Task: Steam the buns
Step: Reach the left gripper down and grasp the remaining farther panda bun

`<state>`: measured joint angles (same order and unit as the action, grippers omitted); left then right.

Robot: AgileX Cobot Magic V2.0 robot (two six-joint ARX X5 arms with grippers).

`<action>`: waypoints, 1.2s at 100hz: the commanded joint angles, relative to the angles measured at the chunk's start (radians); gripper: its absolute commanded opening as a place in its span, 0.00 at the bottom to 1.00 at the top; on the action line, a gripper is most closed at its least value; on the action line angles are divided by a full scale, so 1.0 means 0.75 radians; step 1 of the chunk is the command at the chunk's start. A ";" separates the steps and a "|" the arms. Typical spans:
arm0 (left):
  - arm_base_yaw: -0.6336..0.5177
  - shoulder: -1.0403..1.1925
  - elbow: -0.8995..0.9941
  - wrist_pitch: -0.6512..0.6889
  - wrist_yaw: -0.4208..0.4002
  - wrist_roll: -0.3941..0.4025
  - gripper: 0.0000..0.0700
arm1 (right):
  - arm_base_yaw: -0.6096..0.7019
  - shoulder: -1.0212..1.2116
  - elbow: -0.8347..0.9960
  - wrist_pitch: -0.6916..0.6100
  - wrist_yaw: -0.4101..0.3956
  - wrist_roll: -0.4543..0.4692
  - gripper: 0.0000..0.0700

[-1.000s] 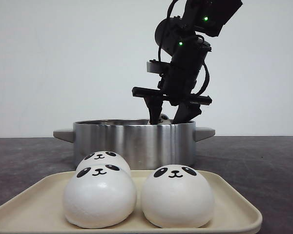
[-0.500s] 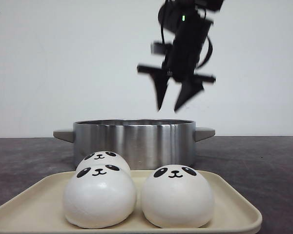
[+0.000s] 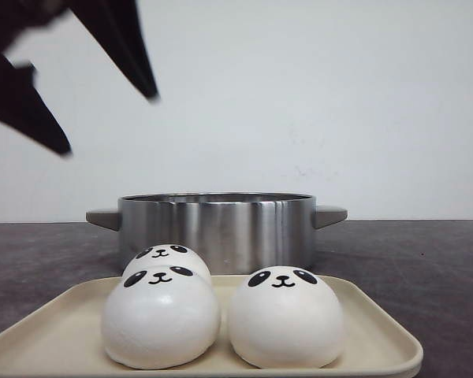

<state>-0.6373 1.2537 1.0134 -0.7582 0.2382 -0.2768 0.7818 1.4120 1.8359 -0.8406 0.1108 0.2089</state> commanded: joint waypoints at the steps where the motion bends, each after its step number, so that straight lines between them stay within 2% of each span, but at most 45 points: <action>1: -0.035 0.080 0.017 0.037 0.003 -0.002 1.00 | 0.055 -0.058 0.028 0.010 0.062 -0.014 0.01; 18: -0.085 0.276 0.017 0.151 -0.009 -0.004 1.00 | 0.159 -0.226 0.028 0.006 0.204 -0.010 0.01; 42: -0.095 0.446 0.017 0.231 -0.054 -0.073 1.00 | 0.179 -0.338 0.028 -0.075 0.311 -0.005 0.01; 68: -0.095 0.509 0.017 0.238 -0.181 -0.094 0.99 | 0.179 -0.367 0.028 -0.153 0.317 0.026 0.01; 87: -0.095 0.509 0.017 0.274 -0.218 -0.193 0.74 | 0.188 -0.367 0.028 -0.153 0.315 0.058 0.01; 90: -0.095 0.509 0.017 0.277 -0.219 -0.205 0.67 | 0.189 -0.367 0.028 -0.153 0.315 0.063 0.01; 95: -0.095 0.509 0.017 0.271 -0.219 -0.212 0.47 | 0.193 -0.367 0.028 -0.153 0.316 0.063 0.01; 100: -0.095 0.509 0.017 0.261 -0.219 -0.210 0.19 | 0.196 -0.367 0.028 -0.153 0.316 0.065 0.01; 102: -0.095 0.509 0.017 0.255 -0.219 -0.206 0.05 | 0.196 -0.367 0.028 -0.153 0.316 0.067 0.01; 104: -0.095 0.509 0.017 0.252 -0.219 -0.204 0.00 | 0.196 -0.367 0.028 -0.154 0.316 0.069 0.01; 120: -0.095 0.509 0.017 0.218 -0.219 -0.133 0.01 | 0.203 -0.367 0.028 -0.164 0.316 0.076 0.01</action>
<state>-0.6987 1.6119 1.0134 -0.5777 0.0772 -0.4103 0.9222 1.1278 1.8362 -0.9653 0.3447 0.2447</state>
